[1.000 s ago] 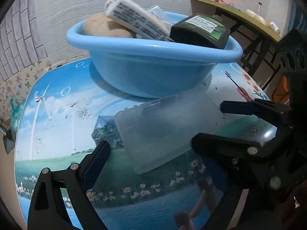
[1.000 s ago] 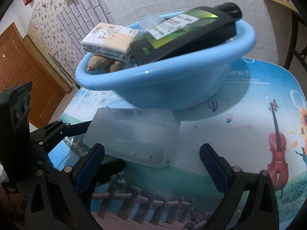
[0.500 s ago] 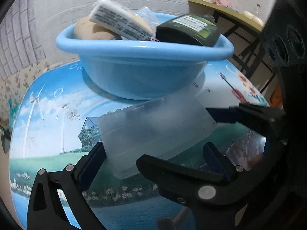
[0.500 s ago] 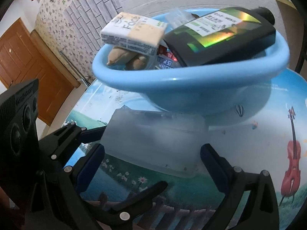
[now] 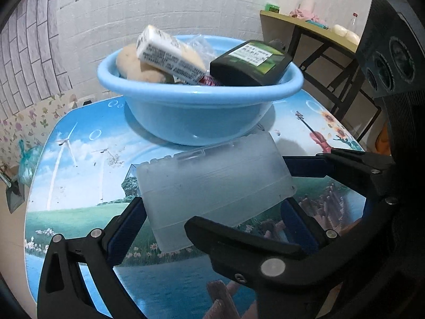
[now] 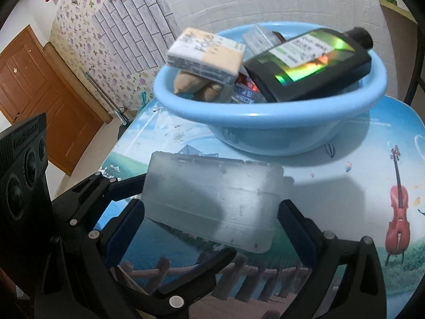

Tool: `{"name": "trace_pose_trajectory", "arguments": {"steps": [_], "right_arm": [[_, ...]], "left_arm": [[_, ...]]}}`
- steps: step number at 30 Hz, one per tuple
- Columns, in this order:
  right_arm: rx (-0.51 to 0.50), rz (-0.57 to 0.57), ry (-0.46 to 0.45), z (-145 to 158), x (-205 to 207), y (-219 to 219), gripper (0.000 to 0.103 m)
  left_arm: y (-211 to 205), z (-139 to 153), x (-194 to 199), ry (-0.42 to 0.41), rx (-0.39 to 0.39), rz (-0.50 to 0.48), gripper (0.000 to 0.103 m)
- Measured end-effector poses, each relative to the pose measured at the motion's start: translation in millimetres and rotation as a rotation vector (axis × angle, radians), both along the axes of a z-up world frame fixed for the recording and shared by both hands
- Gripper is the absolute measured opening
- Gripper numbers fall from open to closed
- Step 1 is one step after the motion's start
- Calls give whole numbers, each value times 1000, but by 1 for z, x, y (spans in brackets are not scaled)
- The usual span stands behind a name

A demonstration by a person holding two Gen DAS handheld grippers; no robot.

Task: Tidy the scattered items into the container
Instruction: 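Grasp the clear plastic box with the right tool while the left grips its other end, then lift the clear plastic box into the blue basin and release it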

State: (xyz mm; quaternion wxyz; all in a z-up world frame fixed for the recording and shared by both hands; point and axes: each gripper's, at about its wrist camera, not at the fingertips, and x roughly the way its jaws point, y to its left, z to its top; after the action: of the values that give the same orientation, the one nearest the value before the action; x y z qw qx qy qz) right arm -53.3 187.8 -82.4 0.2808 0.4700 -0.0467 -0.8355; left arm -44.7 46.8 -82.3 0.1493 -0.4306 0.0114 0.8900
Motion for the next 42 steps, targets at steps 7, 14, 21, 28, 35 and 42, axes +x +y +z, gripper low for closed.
{"name": "trace_pose_trajectory", "arguments": {"steps": [7,14,21,28,35,42], "right_arm": [[17,-1,8,0,8,1,103],[25,-2,-37,-18,7,6,103],[27,-11,30,-23,11,12,103],[-14,3,0,-21,11,16,103],[-9,9,1,-15,14,15,103],[-5,14,47,6,19,14,103]], "left_arm": [[2,-4,9,-22,6,8,100],[7,-22,10,-76,20,23,101],[12,-26,20,-5,6,84,103],[13,-24,22,-16,57,59,102],[15,-10,28,38,22,43,102],[15,14,32,109,1,29,102]]}}
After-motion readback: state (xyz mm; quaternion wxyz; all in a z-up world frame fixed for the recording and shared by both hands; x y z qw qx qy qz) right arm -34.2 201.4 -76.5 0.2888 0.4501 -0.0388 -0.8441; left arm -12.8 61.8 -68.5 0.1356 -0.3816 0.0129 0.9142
